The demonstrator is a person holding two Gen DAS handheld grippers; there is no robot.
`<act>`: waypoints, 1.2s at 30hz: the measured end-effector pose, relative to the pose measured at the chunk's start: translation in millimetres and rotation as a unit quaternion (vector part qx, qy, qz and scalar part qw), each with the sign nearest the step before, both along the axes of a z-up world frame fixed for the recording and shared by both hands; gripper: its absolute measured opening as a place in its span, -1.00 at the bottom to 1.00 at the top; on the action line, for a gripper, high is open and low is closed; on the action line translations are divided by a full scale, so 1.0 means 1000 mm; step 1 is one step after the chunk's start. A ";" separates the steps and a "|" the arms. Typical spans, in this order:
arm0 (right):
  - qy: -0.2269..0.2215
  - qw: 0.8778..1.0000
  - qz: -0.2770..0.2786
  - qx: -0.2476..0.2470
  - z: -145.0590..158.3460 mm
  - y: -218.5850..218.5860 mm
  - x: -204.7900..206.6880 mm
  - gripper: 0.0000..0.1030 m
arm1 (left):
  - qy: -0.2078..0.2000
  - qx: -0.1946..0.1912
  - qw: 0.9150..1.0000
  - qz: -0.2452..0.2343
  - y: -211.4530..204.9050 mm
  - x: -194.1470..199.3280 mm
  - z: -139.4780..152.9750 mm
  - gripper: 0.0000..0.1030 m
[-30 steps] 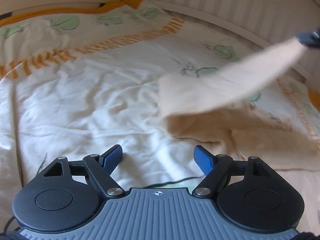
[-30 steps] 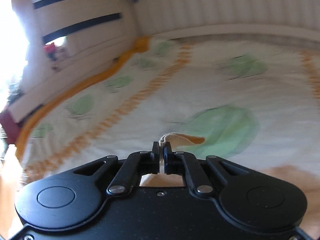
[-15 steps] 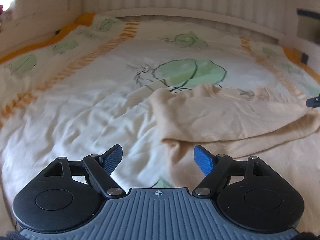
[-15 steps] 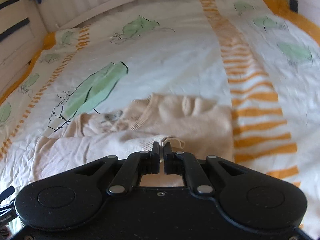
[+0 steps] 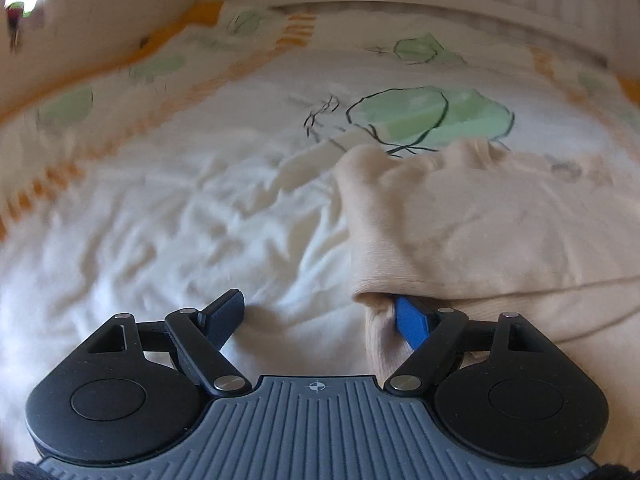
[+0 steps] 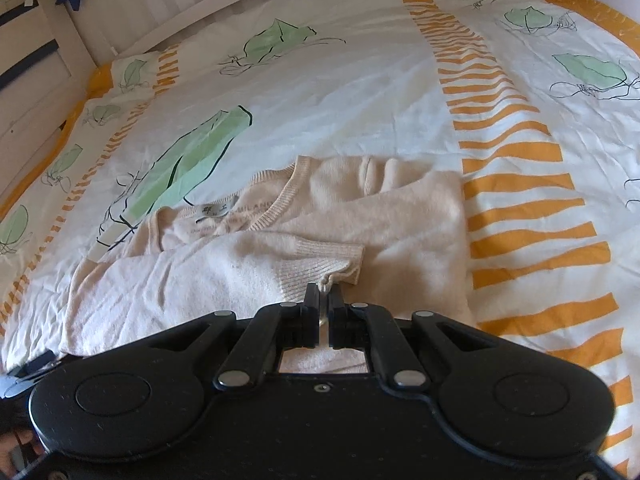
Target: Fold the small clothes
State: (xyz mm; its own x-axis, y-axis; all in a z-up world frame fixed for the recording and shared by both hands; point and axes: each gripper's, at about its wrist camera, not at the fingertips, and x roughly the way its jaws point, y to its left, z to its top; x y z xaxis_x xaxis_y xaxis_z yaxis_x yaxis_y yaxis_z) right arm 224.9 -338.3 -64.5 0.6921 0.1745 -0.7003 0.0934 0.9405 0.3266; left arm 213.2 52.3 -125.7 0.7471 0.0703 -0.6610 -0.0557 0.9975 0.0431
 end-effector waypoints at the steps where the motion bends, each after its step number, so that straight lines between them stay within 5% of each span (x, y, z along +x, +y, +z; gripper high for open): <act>1: -0.006 1.000 0.000 0.000 0.005 0.000 0.002 -0.82 | -0.003 -0.013 1.000 0.004 0.005 -0.001 0.000 0.57; 8: -0.117 0.993 -0.013 0.009 0.068 -0.011 -0.013 -0.82 | -0.016 -0.008 1.000 0.006 0.005 -0.009 -0.001 0.58; 15: -0.015 0.997 -0.002 -0.069 0.019 -0.016 -0.008 -0.78 | -0.016 -0.007 1.000 0.005 0.003 -0.006 -0.002 0.61; 18: 0.007 0.997 -0.021 -0.069 0.009 -0.020 -0.005 -0.57 | -0.016 -0.008 1.000 0.005 0.003 -0.006 -0.002 0.61; 21: -0.001 0.998 -0.034 -0.052 0.008 -0.026 -0.006 0.01 | -0.016 -0.008 1.000 0.005 0.004 -0.006 -0.002 0.61; 23: -0.010 0.998 -0.033 -0.051 0.010 -0.028 -0.002 0.12 | -0.016 -0.008 1.000 0.005 0.003 -0.006 -0.002 0.61; 29: 0.018 0.999 -0.036 0.010 -0.010 -0.039 0.025 0.09 | -0.017 -0.008 1.000 0.005 0.003 -0.006 -0.002 0.61; 31: 0.012 0.999 -0.035 0.014 -0.011 -0.039 0.029 -0.70 | -0.017 -0.007 1.000 0.005 0.003 -0.006 -0.002 0.61; 34: -0.083 0.996 -0.009 -0.023 0.011 -0.027 0.011 -0.74 | -0.017 -0.007 1.000 0.005 0.002 -0.006 -0.003 0.62; 36: -0.107 0.993 -0.012 -0.047 0.014 -0.023 0.004 -0.72 | -0.017 -0.005 1.000 0.005 0.002 -0.006 -0.003 0.63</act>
State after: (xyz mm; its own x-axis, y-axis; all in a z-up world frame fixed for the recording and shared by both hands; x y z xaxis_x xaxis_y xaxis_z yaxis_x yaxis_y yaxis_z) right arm 228.4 -361.1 -50.9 0.8306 0.0959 -0.5485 0.0545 0.9663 0.2515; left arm 207.6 54.6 -128.3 0.7684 0.0710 -0.6361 -0.0671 0.9973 0.0302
